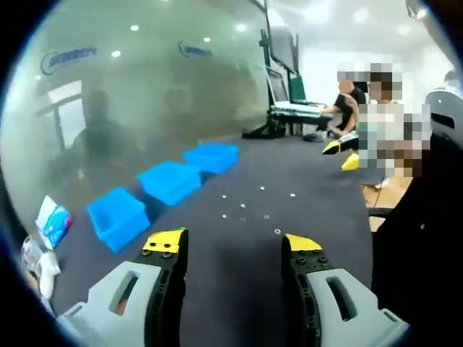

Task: Sort the screws, nuts, and washers into the corresponding bins

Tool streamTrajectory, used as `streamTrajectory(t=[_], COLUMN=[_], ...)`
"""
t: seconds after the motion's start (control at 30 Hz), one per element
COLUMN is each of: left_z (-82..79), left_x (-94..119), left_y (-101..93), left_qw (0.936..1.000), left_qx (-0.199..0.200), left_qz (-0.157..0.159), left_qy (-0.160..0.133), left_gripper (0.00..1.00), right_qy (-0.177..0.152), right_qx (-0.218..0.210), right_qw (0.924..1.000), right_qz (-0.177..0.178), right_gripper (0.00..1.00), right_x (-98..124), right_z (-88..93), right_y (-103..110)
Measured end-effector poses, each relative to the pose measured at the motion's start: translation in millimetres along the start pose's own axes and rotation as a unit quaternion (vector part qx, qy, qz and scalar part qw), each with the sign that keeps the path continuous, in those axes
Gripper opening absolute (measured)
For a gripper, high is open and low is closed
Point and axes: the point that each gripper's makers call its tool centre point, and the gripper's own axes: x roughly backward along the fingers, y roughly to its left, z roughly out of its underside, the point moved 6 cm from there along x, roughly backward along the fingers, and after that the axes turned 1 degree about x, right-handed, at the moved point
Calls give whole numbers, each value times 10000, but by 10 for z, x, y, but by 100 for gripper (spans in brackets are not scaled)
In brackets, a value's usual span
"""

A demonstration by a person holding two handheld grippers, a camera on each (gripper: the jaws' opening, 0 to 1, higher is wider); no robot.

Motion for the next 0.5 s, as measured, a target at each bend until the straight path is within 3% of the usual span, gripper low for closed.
streamTrajectory(t=[0.23,0.5], left_z=[-8,-74], left_x=[-427,-874], left_y=[137,233], left_qw=[9983,9953], left_qx=[165,-178], left_qz=[343,162], left_qy=[441,941], left_gripper=[50,50], right_qy=[38,106], right_qx=[-50,-72], right_qw=[10000,9999], right_qz=[-50,-82], right_gripper=[43,43], right_x=[6,16], right_z=[61,127], right_y=[26,31])
